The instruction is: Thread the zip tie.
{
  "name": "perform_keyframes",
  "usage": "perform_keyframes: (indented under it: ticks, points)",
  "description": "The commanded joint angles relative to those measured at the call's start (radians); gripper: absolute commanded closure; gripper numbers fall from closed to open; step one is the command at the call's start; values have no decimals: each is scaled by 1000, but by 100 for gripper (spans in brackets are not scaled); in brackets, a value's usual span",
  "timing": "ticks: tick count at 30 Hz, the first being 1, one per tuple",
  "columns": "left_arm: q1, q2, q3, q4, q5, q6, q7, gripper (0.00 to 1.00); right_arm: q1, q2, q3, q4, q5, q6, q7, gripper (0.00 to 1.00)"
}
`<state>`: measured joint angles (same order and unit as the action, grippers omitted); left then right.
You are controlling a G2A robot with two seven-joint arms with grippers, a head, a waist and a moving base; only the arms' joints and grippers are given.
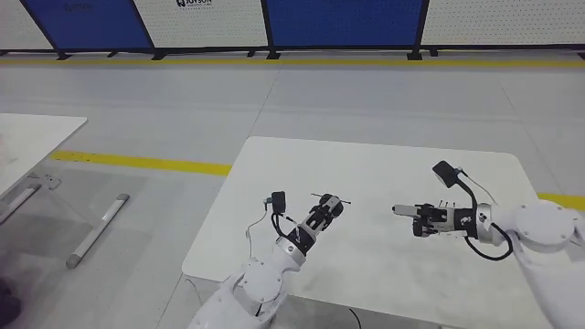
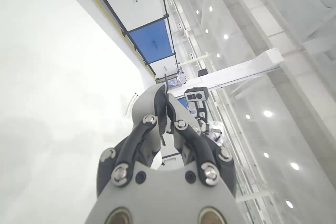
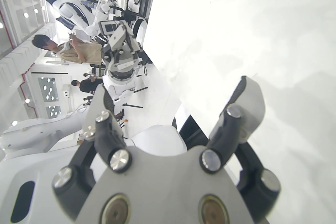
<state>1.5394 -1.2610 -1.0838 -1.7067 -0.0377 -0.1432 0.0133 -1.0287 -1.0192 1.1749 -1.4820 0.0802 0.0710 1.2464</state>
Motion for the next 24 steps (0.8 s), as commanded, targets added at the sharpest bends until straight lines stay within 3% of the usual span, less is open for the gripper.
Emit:
perform_keyframes:
  ticks: [1, 9, 13, 16, 24]
  points:
    - [0, 0, 0, -1, 0, 0, 0, 100, 0, 0, 0, 0, 0, 0, 0, 0]
    - [-1, 0, 2, 3, 2, 5, -3, 100, 0, 0, 0, 0, 0, 0, 0, 0]
    - [-24, -3, 27, 56, 92, 29, 23, 100, 0, 0, 0, 0, 0, 0, 0, 0]
    - [-32, -7, 38, 75, 57, 25, 12, 100, 0, 0, 0, 0, 0, 0, 0, 0]
    - [-32, -7, 38, 75, 57, 25, 12, 100, -4, 1, -6, -14, -28, -10, -14, 0]
